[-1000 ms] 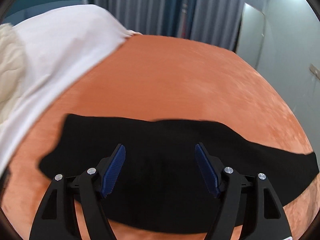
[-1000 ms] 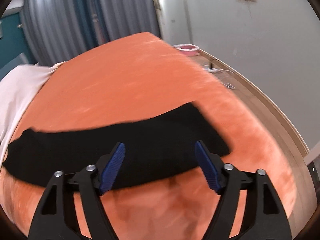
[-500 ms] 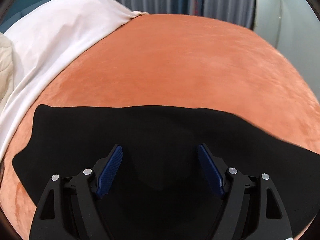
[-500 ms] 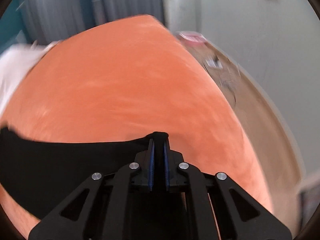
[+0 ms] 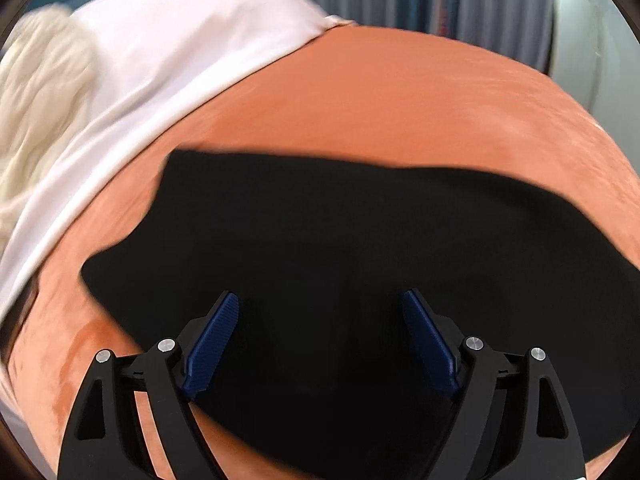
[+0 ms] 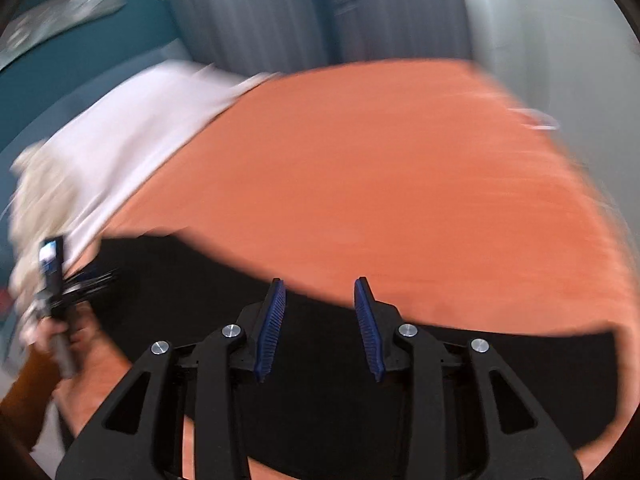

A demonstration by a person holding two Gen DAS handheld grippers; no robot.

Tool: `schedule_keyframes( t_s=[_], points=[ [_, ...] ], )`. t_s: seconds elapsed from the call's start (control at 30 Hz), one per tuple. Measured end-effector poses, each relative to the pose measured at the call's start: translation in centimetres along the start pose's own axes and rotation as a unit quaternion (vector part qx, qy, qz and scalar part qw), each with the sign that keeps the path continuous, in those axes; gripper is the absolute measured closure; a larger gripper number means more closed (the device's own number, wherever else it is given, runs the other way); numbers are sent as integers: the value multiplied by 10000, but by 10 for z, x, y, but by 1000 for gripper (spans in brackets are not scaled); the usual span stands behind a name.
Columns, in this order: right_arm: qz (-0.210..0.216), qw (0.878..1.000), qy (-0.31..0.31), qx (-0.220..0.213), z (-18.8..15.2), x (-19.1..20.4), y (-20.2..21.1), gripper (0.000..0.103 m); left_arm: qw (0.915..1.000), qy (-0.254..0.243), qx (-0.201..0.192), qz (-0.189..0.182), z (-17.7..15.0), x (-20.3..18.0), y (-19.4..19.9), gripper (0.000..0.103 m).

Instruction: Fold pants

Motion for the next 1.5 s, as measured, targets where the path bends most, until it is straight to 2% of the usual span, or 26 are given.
schedule_keyframes(
  t_s=[0.1,0.2,0.23,0.27,0.3,0.4,0.43,0.5,0.57,0.6,0.7,0.73,0.77,0.8,0.87,0.93,1.03,1.17,1.2,1.27,1.3,1.4,1.5],
  points=[
    [610,9971,183,422,-5,81,-80,67,9991,307,-49,-273,-8,27,2,21],
    [826,9914,388,941,-13,131,-159,68,9994,-7,-192,-274,-14,25,4,20],
    [732,9902,536,1060,-19,139,-179,70,9994,-80,-239,-239,-15,23,5,20],
    [307,9893,837,1158,-25,138,-208,70,9993,-126,-267,-229,-16,22,6,20],
    [154,9892,874,1171,-23,134,-223,72,9992,-96,-276,-280,-16,23,6,19],
    [-50,9963,-16,860,0,129,-220,78,9985,112,-296,-451,-18,28,5,19],
    [40,9975,-66,699,6,136,-211,74,9982,159,-307,-489,-18,29,6,19],
    [223,9973,411,562,2,154,-202,73,9981,155,-332,-488,-19,27,7,18],
    [-282,9922,703,992,-20,142,-217,74,9983,111,-324,-467,-18,26,7,18],
    [-271,9943,417,945,-23,137,-214,75,9982,139,-324,-491,-17,27,8,18],
    [11,9985,16,543,-20,136,-158,73,9960,328,-305,-772,-12,34,13,18],
    [127,9987,47,491,-27,137,-138,73,9953,358,-314,-847,-11,38,15,18],
    [185,9976,178,637,-46,134,-117,73,9955,320,-296,-838,-11,40,16,18],
    [95,9962,323,798,-63,125,-105,72,9960,229,-248,-830,-12,42,15,18],
    [-489,9908,771,1004,-100,91,-78,73,9970,7,-215,-741,-15,40,16,18],
    [-548,9950,481,688,-111,65,-31,73,9984,-292,-273,-409,-15,36,24,18],
    [-1392,9898,109,270,-114,3,47,72,9986,-286,-358,-273,-13,27,51,18],
    [-2394,9695,-516,-105,-130,-78,131,72,9973,-52,-516,-525,-14,0,98,17],
    [-2718,9588,-798,-215,-135,-110,158,72,9964,-10,-602,-595,-15,-11,114,17],
    [-3088,9417,-1270,-407,-142,-154,196,72,9953,57,-659,-712,-19,-29,135,17],
    [-3300,9291,-1574,-564,-146,-184,219,72,9947,86,-681,-770,-23,-41,147,17],
    [-3401,9075,-2308,-863,-153,-242,256,70,9933,46,-783,-852,-34,-79,173,17],
    [-3390,9027,-2476,-948,-153,-269,261,70,9926,-274,-798,-874,-45,-118,188,17]
  ],
)
Point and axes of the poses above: each gripper's, at about its wrist camera, not at the fingertips, and y roughly against the way its jaws point, x to its left, z to its top, the point moved 6 cm from there along -y, roughly the way its jaws point, and after that the axes turned 15 degrees about -x, right-handed, at the moved point
